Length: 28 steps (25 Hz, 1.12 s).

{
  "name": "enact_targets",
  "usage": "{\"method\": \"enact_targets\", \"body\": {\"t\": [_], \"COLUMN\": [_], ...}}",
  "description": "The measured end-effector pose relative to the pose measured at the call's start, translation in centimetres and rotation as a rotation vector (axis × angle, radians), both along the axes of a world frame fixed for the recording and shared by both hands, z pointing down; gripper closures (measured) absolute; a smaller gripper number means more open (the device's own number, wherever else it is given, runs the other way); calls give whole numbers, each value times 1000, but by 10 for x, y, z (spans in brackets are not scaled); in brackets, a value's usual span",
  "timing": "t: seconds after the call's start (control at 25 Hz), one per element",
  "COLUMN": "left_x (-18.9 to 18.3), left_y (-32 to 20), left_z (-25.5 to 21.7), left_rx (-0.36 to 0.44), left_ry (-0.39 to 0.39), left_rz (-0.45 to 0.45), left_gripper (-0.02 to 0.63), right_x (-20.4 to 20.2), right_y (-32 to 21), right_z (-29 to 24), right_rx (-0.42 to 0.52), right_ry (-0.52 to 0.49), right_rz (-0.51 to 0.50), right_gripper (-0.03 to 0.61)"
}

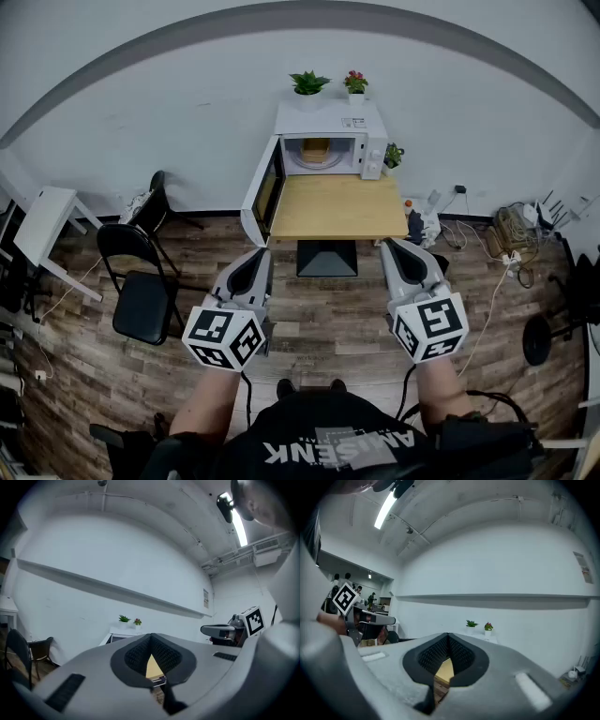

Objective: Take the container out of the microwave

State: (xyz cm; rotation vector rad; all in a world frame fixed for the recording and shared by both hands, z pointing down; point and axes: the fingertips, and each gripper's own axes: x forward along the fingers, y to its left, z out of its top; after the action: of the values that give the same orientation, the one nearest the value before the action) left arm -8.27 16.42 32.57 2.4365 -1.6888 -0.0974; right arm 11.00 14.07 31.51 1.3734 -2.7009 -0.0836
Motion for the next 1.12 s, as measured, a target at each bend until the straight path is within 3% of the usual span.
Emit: {"method": "enact_targets", "body": {"t": [0.72,0.92,1.12], "left_x": [20,39,60], "left_y": [-4,-8,-13], "left_z": [3,2,6], "left_rx": [3,-8,4], "left_ry": [-53,-13,-71], "left_rz": [-32,-14,-26], "left_gripper": [612,612,612], "right_x": [18,33,52], "right_y": [-5,-7,-7], "right_z": [1,-1,3], "right_rx": [23,31,38], "right_ry": [0,-1,3], "right_rz": [-31,-36,-58], "right_gripper": [578,579,578]}}
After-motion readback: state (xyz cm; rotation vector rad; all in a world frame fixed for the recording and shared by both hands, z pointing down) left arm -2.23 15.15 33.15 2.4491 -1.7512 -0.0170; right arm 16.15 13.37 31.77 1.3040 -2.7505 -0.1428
